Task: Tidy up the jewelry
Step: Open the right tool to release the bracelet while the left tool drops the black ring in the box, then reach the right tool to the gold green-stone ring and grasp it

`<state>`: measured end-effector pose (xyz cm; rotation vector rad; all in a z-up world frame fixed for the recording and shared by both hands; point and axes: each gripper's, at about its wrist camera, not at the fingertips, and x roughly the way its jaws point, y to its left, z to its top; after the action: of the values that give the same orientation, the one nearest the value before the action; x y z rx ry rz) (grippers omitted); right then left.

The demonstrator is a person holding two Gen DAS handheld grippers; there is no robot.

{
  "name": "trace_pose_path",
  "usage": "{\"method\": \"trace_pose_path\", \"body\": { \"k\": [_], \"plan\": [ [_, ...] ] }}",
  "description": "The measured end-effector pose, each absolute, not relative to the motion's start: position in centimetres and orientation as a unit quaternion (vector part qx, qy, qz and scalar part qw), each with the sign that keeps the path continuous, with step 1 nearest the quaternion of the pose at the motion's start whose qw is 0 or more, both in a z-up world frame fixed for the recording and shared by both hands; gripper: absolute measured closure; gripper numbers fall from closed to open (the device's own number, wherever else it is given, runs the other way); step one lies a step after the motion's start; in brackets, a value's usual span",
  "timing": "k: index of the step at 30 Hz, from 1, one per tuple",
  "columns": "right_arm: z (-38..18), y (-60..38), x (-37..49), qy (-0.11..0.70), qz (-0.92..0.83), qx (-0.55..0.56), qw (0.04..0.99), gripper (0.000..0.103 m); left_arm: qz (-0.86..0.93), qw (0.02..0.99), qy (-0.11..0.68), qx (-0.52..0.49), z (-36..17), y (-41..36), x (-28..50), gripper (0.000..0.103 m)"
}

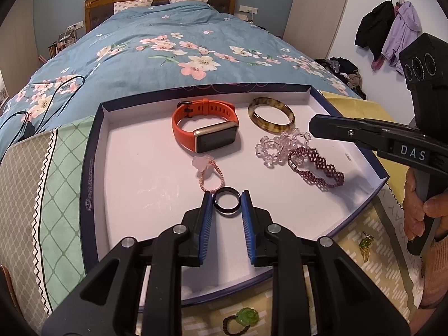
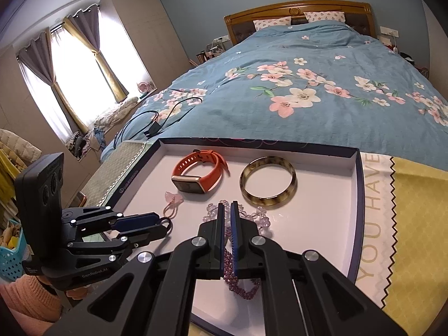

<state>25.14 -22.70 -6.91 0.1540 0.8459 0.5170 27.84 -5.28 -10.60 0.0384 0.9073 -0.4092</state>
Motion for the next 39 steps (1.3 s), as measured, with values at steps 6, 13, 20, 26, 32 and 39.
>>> {"method": "trace_pose_path", "body": {
  "k": [6,13,20,26,32,39],
  "plan": [
    [-6.7,-23.1,24.8,0.402,0.241,0.075,0.880,0.097,-0.195,0.880,0.433,0.013,-10.6,-5.3,28.1,0.081],
    [-5.7,-23.5,23.3,0.391,0.246,0.078,0.883,0.088,-0.196,0.892,0.406,0.006,-9.1,-4.3,27.0,0.075],
    [-4.2,-24.0,20.1,0.371,0.263,0.072,0.888,0.079,-0.201,0.909,0.365,0.002,-6.2,-2.4,23.9,0.072],
    [-4.5,-24.0,17.1,0.375,0.269,0.054,0.885,0.078,-0.206,0.914,0.349,0.010,-5.3,-0.8,20.4,0.070],
    [-6.5,-24.1,14.6,0.403,0.257,0.034,0.878,0.078,-0.210,0.909,0.359,0.019,-6.3,0.0,17.7,0.069],
    [-8.7,-25.0,13.3,0.432,0.243,0.033,0.868,0.078,-0.217,0.898,0.382,0.029,-8.2,0.2,15.9,0.069]
  ]
}}
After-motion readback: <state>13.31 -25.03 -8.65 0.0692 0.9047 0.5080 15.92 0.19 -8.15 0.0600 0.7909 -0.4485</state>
